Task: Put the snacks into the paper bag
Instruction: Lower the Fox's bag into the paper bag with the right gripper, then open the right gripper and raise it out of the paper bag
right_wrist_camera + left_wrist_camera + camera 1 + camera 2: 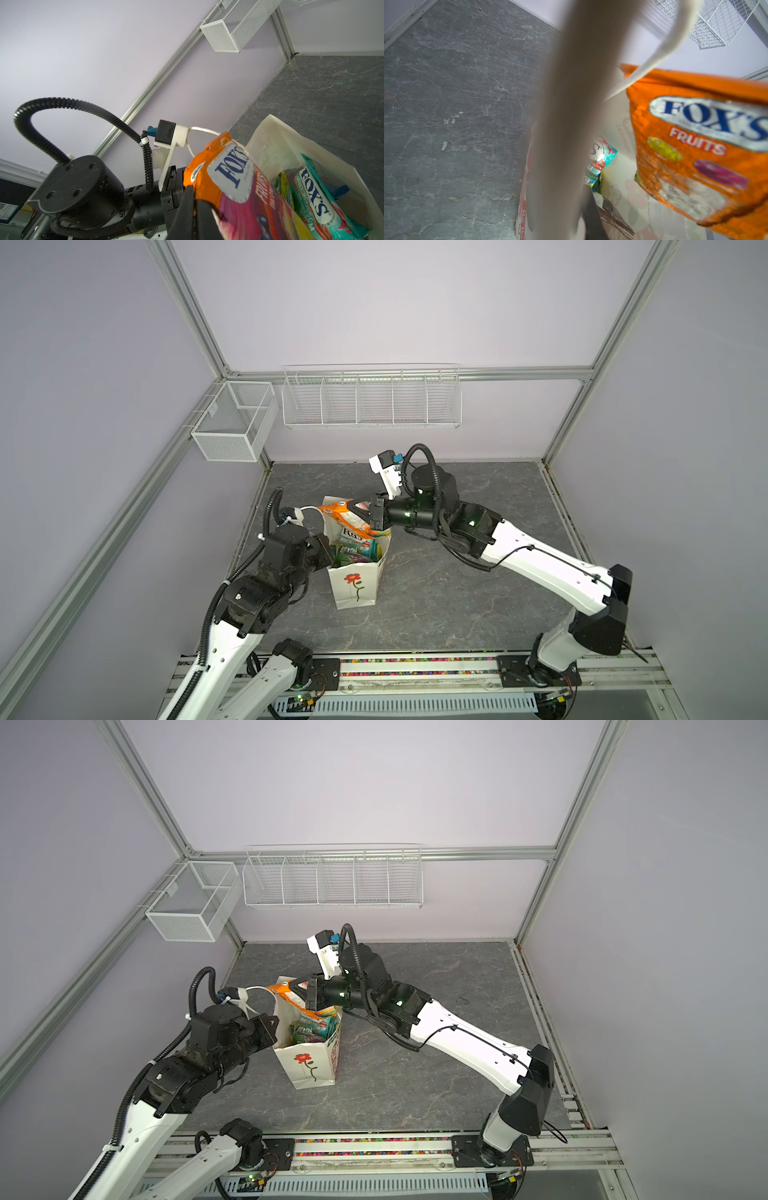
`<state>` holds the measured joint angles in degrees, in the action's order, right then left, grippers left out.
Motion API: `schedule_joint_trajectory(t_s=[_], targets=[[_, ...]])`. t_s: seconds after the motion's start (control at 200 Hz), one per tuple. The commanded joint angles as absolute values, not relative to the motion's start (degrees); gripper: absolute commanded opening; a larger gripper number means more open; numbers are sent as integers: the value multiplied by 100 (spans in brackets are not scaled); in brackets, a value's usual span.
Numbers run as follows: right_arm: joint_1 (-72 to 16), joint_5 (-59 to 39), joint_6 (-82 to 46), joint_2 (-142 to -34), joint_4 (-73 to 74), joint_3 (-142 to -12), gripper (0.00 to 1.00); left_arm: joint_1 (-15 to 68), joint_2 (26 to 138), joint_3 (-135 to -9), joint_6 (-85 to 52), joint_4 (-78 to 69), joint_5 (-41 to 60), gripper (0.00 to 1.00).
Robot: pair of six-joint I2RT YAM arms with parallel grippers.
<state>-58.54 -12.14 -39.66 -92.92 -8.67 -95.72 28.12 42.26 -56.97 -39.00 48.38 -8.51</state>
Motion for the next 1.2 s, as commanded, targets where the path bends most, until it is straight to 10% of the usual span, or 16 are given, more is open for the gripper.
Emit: schedule_joint_trajectory(t_s=[0.0,0.335,0.71,1.195], targets=[[-5825,-1200,-4070,-9391,-506,-9513,8,2777,4152,-5660,-3964,4780,-834,4],[-5822,-1235,-4175,-9466,-449,-9466,11,2777,4151,-5662,-3959,4783,-841,4],[-5827,-1353,-4020,-9315,-513,-9485,50,2777,4147,-5660,-3952,4786,-853,4],[-5777,359,-3173,-8495,-2304,-9468,79,2780,4184,-5660,-3955,4755,-849,4]])
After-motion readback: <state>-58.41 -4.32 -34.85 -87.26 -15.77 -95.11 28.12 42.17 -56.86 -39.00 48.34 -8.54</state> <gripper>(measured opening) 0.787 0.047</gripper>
